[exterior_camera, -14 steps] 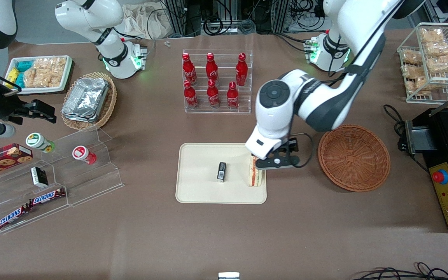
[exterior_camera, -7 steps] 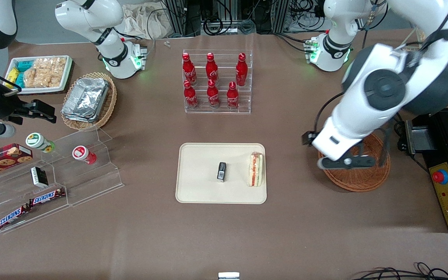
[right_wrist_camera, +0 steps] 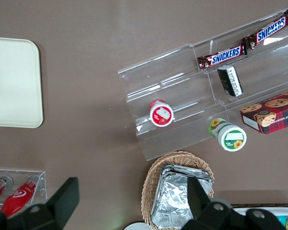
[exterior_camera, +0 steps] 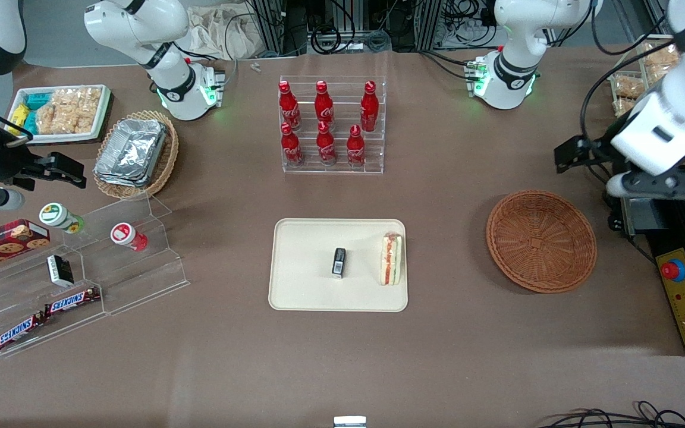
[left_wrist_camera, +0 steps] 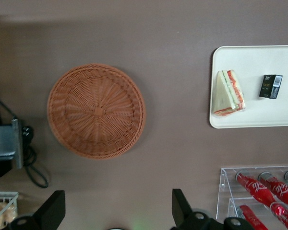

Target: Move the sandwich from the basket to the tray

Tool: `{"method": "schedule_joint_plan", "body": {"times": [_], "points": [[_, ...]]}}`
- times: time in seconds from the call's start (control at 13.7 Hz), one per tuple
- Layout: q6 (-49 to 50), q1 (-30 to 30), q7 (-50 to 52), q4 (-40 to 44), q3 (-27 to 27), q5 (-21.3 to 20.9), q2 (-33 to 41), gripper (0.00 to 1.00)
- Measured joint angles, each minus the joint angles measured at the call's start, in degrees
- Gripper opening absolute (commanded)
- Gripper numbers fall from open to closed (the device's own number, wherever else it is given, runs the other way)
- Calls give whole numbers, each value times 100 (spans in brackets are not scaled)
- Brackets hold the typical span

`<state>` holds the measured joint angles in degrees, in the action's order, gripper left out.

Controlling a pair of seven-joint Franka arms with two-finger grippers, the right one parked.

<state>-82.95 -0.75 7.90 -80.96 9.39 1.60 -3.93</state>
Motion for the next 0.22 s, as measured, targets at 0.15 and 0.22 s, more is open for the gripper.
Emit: {"method": "schedule_joint_plan", "body": {"times": [0.15, 0.22], "points": [[64, -9, -48, -100, -115, 1, 238, 100], [74, -10, -54, -144, -156, 1, 311, 100]]}}
